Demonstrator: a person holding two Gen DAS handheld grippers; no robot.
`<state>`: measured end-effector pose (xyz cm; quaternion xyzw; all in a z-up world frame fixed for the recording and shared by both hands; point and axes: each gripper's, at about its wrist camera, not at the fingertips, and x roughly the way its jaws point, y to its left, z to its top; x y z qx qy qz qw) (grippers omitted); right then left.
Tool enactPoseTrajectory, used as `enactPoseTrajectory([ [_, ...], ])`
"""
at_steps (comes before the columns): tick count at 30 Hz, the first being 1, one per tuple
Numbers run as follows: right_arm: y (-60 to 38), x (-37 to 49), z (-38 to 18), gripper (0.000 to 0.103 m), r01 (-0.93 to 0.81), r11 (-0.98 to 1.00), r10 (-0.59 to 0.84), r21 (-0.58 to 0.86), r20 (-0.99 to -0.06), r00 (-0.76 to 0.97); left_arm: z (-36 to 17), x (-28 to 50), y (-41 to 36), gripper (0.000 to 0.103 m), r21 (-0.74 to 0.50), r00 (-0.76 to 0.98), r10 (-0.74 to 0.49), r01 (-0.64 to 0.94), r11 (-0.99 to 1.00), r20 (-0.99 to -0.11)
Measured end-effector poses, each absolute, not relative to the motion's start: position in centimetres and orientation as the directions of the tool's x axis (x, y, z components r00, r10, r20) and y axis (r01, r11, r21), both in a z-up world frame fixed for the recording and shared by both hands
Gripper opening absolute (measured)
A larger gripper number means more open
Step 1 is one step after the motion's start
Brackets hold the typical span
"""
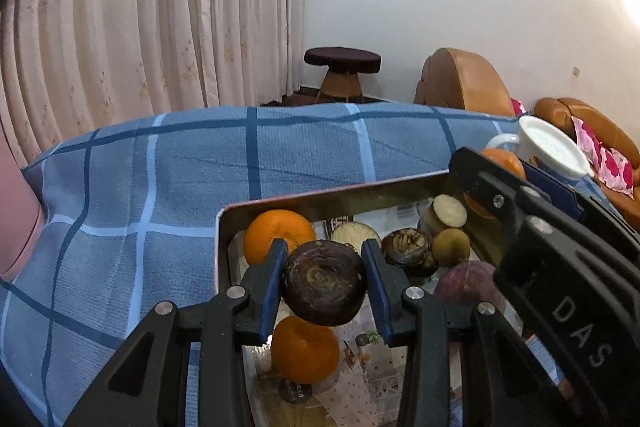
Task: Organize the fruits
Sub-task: 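Lower the held mangosteen and tangerine into the pink tin, then open the left tool to release the mangosteen while the right tool releases the tangerine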
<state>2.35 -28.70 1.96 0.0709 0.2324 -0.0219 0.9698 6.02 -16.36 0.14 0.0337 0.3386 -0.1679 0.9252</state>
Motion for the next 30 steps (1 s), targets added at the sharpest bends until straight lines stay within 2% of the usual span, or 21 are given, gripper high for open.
enactPoseTrajectory([
  [8, -28.7, 3.1, 1.5, 0.043, 0.128, 0.988, -0.07, 0.084, -0.493, 0.867, -0.3, 6.8, -16.8, 0.04, -0.037, 0.71, -0.263, 0.317, 0.948, -0.653],
  [16, -28.7, 4.0, 0.2, 0.043, 0.118, 0.99, -0.054, 0.082, -0.554, 0.831, -0.7, 6.4, -18.0, 0.04, 0.033, 0.732, -0.224, 0.318, 0.947, -0.644],
  [25, -28.3, 3.9, 0.2, 0.044, 0.105, 0.992, -0.052, 0.065, -0.554, 0.831, -0.9, 6.7, -17.7, 0.04, 0.025, 0.732, -0.219, 0.306, 0.952, -0.646],
  [30, -28.5, 4.0, -0.2, 0.045, 0.089, 0.99, -0.014, 0.105, -0.569, 0.822, -0.8, 6.7, -17.8, 0.04, 0.027, 0.73, -0.219, 0.309, 0.951, -0.648],
])
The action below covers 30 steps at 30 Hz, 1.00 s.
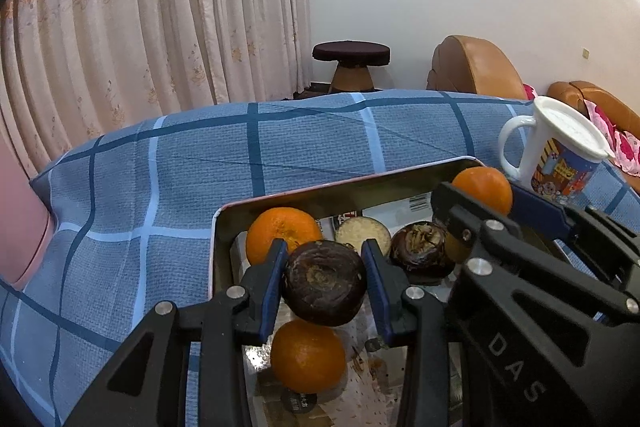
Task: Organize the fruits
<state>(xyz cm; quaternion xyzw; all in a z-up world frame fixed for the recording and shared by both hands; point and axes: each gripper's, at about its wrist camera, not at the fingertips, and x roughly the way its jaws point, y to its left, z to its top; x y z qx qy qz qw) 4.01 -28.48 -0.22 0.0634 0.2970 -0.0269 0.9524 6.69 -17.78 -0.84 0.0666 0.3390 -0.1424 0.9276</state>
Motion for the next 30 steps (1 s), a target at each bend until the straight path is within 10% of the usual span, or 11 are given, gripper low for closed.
enactPoseTrajectory([
  [5, -28.8, 3.9, -0.3, 0.046, 0.066, 0.985, 0.034, 0.157, -0.561, 0.827, -0.9, 6.7, -18.0, 0.04, 0.03, 0.728, -0.22, 0.314, 0.949, -0.65],
  [8, -29.3, 3.4, 0.0, 0.064, 0.058, 0.976, 0.065, 0.21, -0.536, 0.842, -0.9, 6.8, -18.0, 0.041, 0.029, 0.728, -0.219, 0.312, 0.95, -0.65],
  [15, -29.9, 2.3, 1.4, 0.085, 0.091, 0.968, 0.029, 0.234, -0.465, 0.885, -0.4, 6.1, -17.8, 0.081, 0.002, 0.746, -0.251, 0.321, 0.947, -0.617],
  [30, -29.5, 0.3, 2.9, 0.103, 0.2, 0.97, -0.146, 0.139, -0.325, 0.934, 1.0, 5.5, -15.9, 0.082, -0.033, 0.801, -0.216, 0.239, 0.97, -0.559],
])
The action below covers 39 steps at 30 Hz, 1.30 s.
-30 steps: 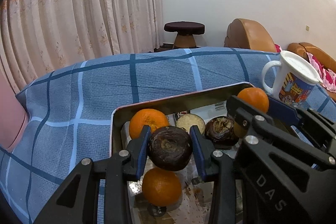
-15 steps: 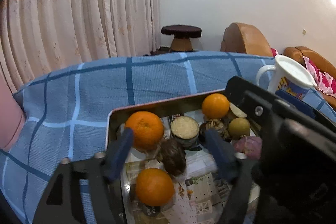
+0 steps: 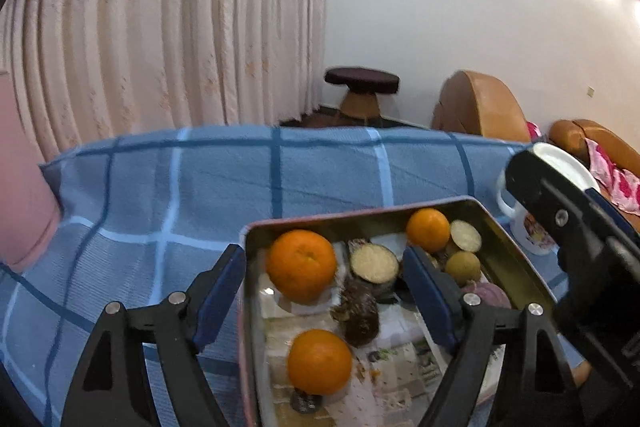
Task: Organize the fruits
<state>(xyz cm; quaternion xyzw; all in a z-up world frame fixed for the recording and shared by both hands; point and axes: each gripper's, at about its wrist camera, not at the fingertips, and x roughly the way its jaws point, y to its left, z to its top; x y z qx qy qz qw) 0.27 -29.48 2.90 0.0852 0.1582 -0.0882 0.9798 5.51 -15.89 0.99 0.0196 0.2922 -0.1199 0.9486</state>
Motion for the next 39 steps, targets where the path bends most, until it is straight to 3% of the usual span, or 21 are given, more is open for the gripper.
enactPoseTrajectory([
  [7, -29.0, -0.7, 2.4, 0.103, 0.23, 0.97, -0.204, 0.075, -0.254, 0.945, 1.4, 4.8, -14.9, 0.082, 0.033, 0.875, -0.092, 0.122, 0.992, -0.475],
  [17, -28.0, -3.6, 2.6, 0.103, 0.241, 0.97, -0.228, 0.041, -0.201, 0.953, 1.4, 2.8, -12.4, 0.082, -0.019, 0.89, -0.116, 0.12, 0.993, -0.441],
  [39, -26.5, -11.5, 3.6, 0.103, 0.272, 0.96, -0.269, 0.066, -0.052, 0.962, 2.3, -4.3, -11.1, 0.088, 0.033, 0.941, -0.145, 0.162, 0.986, -0.307],
])
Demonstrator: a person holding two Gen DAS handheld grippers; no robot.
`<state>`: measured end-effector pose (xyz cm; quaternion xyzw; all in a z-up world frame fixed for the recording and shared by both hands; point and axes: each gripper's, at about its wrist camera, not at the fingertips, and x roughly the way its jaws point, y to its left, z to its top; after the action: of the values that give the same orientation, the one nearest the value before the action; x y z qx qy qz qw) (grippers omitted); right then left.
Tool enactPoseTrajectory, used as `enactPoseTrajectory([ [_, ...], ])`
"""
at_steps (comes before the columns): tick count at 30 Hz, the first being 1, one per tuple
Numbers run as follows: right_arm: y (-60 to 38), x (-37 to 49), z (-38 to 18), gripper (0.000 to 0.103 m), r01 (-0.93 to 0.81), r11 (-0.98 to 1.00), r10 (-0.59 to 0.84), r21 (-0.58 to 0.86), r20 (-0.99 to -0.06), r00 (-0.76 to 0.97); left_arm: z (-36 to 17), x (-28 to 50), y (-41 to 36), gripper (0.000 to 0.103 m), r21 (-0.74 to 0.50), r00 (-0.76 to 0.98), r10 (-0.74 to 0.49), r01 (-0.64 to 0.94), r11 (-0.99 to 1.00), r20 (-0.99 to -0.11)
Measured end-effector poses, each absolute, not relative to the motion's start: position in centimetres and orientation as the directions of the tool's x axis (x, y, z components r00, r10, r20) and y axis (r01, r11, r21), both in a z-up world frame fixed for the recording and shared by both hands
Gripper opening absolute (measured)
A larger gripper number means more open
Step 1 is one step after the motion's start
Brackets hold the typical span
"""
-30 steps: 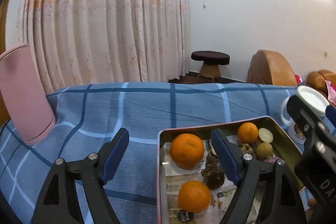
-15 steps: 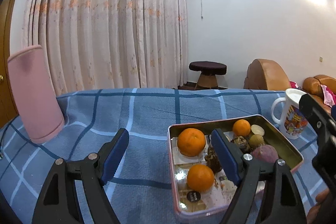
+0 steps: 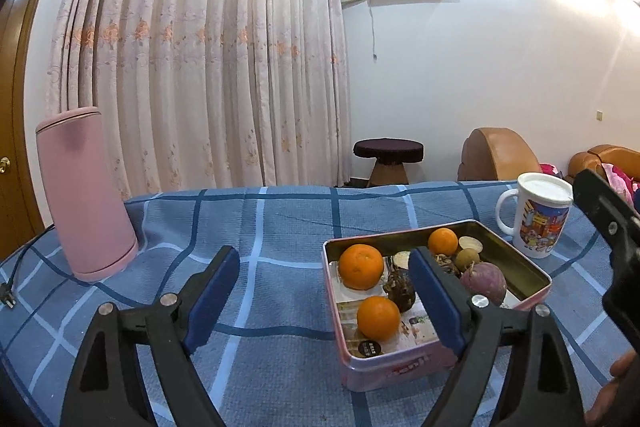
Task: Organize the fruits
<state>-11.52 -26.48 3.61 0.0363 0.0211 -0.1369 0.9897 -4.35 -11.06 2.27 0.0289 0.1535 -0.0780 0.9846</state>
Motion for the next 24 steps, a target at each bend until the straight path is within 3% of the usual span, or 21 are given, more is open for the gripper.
enactPoseTrajectory([
  [24, -26.38, -11.47, 3.53, 0.103, 0.274, 0.96, -0.271, 0.058, -0.058, 0.961, 2.24, -4.68, -11.38, 0.089, 0.038, 0.938, -0.148, 0.168, 0.985, -0.313],
])
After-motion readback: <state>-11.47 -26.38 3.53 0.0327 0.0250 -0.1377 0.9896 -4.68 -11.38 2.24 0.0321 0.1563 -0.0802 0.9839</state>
